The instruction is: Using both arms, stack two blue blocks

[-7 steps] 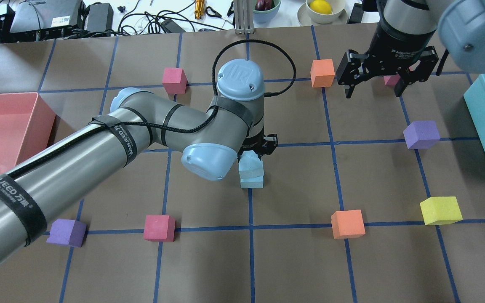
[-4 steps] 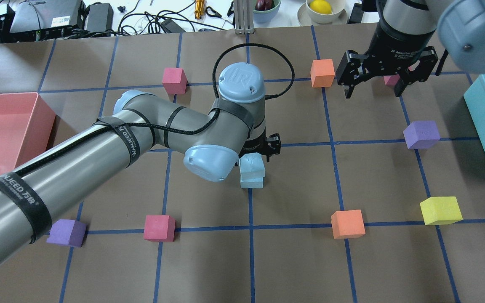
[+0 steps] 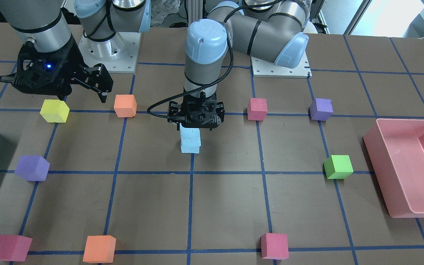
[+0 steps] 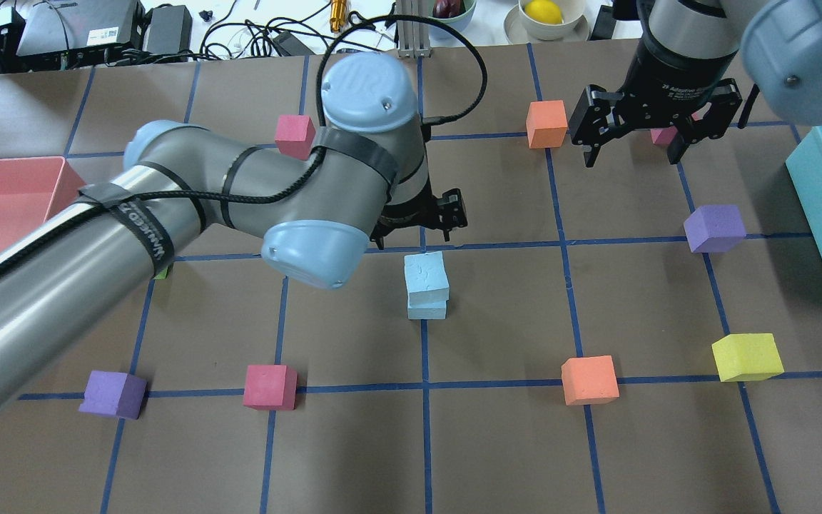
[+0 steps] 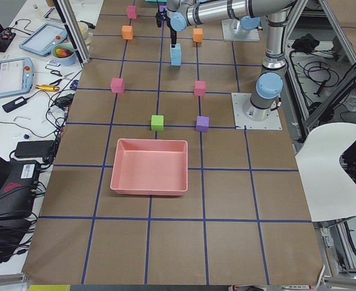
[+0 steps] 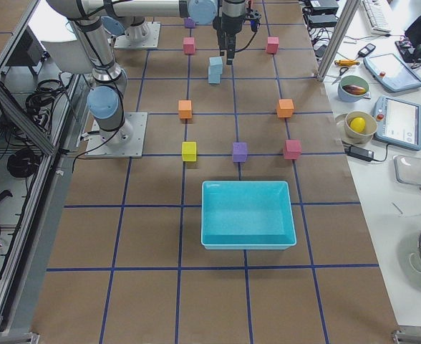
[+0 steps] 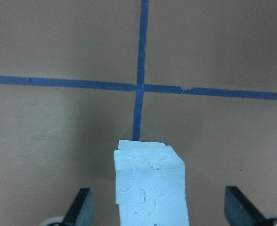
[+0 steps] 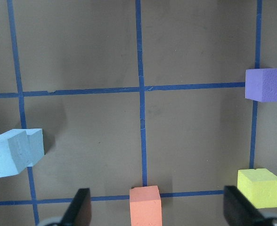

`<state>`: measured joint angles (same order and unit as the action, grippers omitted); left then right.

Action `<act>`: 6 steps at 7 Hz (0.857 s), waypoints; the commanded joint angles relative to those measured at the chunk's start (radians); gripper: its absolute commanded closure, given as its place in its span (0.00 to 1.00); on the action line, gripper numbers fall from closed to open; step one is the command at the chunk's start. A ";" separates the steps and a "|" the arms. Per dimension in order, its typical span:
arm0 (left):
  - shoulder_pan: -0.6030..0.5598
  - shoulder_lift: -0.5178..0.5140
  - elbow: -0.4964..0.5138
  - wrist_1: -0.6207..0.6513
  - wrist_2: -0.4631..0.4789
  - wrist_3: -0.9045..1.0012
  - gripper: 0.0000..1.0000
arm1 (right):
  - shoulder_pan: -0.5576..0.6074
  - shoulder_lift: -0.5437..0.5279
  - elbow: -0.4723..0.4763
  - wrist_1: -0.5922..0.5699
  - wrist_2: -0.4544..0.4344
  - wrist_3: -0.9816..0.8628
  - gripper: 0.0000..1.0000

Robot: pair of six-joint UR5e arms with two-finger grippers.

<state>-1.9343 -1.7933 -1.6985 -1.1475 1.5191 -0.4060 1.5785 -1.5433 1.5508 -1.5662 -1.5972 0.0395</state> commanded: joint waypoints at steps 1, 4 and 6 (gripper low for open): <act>0.197 0.133 0.042 -0.177 0.022 0.314 0.00 | 0.000 0.000 0.000 0.000 -0.001 -0.001 0.00; 0.340 0.251 0.049 -0.230 0.038 0.486 0.00 | 0.000 0.000 0.000 0.000 -0.001 -0.001 0.00; 0.337 0.258 0.089 -0.245 0.053 0.460 0.00 | -0.002 0.000 0.000 0.000 -0.003 -0.003 0.00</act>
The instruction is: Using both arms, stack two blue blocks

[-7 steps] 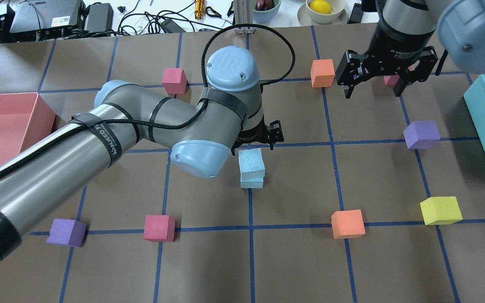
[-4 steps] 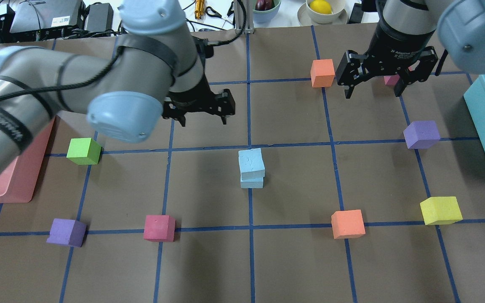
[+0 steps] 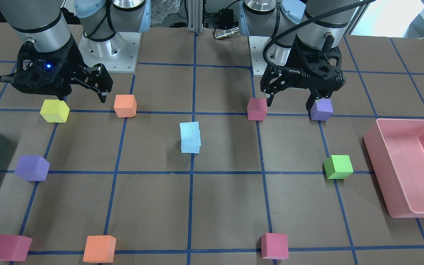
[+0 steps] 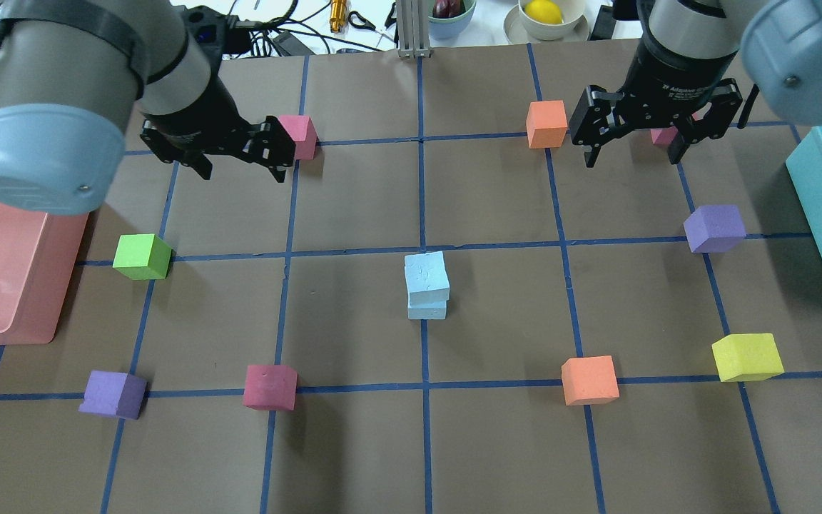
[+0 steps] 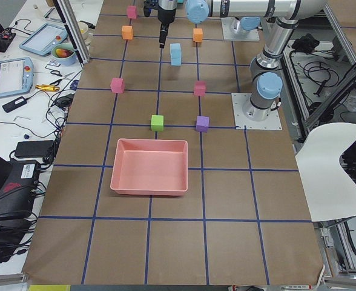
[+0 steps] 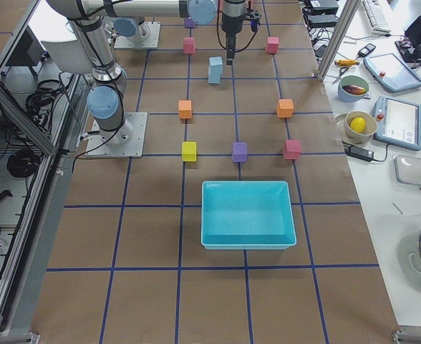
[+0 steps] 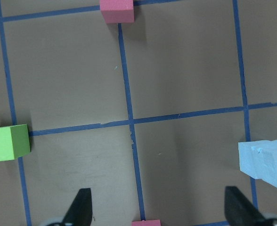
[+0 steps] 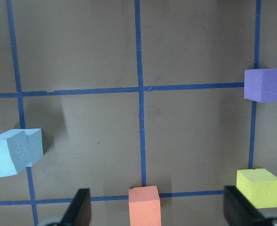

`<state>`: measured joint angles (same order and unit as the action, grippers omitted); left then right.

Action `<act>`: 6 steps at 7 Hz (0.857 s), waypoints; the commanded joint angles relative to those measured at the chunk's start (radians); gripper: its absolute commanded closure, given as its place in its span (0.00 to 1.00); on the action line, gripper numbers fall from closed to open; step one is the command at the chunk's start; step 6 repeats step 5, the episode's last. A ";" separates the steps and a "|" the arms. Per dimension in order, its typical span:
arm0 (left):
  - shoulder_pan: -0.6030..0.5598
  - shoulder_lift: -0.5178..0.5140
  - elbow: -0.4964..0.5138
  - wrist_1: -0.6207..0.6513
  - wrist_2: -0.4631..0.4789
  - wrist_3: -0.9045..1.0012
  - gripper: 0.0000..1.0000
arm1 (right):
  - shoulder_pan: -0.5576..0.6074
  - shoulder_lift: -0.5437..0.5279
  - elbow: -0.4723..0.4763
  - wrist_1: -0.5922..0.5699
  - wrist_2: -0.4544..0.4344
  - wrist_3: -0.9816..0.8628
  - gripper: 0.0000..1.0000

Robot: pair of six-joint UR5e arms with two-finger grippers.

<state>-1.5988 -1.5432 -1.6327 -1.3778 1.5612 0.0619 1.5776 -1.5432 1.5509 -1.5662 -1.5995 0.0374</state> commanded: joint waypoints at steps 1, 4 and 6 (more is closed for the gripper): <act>0.003 -0.004 0.077 -0.114 0.043 -0.014 0.00 | -0.001 0.000 0.000 0.000 0.000 -0.001 0.00; 0.002 -0.058 0.154 -0.165 0.059 -0.019 0.00 | -0.002 0.000 0.000 -0.006 0.001 -0.002 0.00; 0.003 -0.057 0.159 -0.168 0.057 -0.019 0.00 | -0.001 0.000 -0.002 -0.012 0.001 -0.002 0.00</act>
